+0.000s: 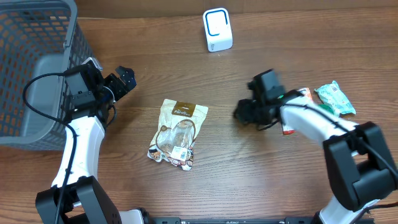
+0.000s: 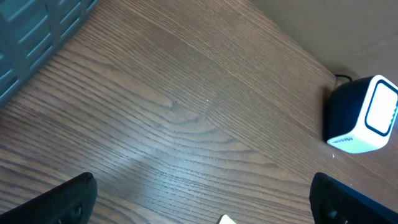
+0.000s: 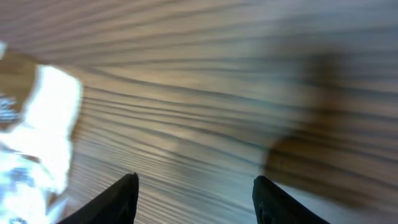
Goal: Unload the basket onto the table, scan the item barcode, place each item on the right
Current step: 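Carry the red stick to the right side and release it, then move the right gripper to the Pantree snack bag and grasp it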
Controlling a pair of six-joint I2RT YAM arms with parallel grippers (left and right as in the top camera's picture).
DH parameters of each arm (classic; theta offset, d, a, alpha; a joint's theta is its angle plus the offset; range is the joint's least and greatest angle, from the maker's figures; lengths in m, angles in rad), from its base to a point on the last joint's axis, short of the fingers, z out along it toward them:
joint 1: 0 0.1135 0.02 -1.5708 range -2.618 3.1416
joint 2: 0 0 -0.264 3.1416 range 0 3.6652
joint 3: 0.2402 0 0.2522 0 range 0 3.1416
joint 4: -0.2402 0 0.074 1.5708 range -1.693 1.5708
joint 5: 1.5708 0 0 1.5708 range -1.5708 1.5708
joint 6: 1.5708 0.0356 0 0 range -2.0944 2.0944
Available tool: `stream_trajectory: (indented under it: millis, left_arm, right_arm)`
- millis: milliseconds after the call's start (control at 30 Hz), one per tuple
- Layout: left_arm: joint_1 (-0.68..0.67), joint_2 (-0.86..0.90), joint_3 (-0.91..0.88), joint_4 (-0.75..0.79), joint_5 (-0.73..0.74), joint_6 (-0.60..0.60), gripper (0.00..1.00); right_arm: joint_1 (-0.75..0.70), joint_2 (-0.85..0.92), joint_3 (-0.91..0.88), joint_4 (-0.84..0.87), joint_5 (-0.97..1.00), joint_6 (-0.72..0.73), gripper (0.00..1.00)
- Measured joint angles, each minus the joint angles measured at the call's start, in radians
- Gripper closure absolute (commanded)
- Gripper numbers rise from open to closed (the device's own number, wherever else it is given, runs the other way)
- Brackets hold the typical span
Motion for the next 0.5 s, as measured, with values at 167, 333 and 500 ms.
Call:
stream_trajectory:
  millis: [167, 333, 500]
  left_arm:
    - [0.0, 0.0, 0.0, 0.001, 0.0, 0.0, 0.0]
    - [0.0, 0.0, 0.0, -0.001, 0.0, 0.0, 0.0]
    - [0.0, 0.0, 0.0, 0.0, 0.0, 0.0, 0.0]
  right_arm:
    - [0.176, 0.0, -0.035, 0.138, 0.022, 0.057, 0.4]
    - [0.349, 0.0, -0.031, 0.154, 0.123, 0.074, 0.4]
    - [0.408, 0.0, 0.032, 0.098, 0.161, 0.079, 0.39]
